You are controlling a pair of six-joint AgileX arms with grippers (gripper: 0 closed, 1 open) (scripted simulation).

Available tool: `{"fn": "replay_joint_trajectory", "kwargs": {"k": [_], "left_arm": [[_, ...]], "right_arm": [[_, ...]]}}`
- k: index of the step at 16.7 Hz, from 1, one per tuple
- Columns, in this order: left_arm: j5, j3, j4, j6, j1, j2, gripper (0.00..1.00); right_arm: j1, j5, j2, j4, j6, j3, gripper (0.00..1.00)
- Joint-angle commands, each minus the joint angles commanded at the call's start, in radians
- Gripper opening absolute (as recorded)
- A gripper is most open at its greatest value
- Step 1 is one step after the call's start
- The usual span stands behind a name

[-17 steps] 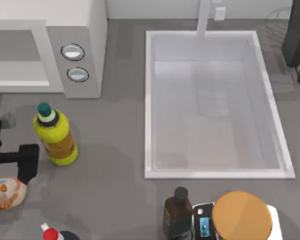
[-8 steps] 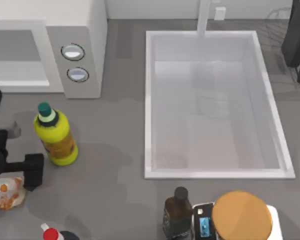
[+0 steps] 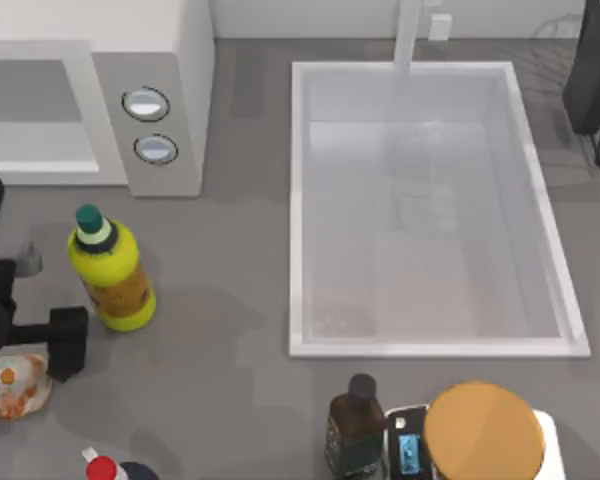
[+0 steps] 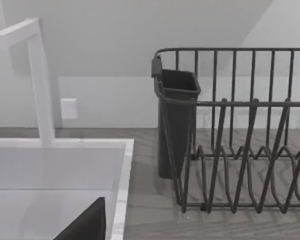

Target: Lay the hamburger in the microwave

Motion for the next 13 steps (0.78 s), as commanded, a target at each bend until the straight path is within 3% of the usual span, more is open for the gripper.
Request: {"fn": "replay_joint_trajectory", "kwargs": {"k": [6,13], "left_arm": [[0.0,0.0,0.0,0.0,0.0,0.0,0.02],[0.0,0.0,0.0,0.0,0.0,0.0,0.0]], "right_arm": [[0.0,0.0,0.0,0.0,0.0,0.0,1.0],[0.0,0.0,0.0,0.0,0.0,0.0,1.0]]}}
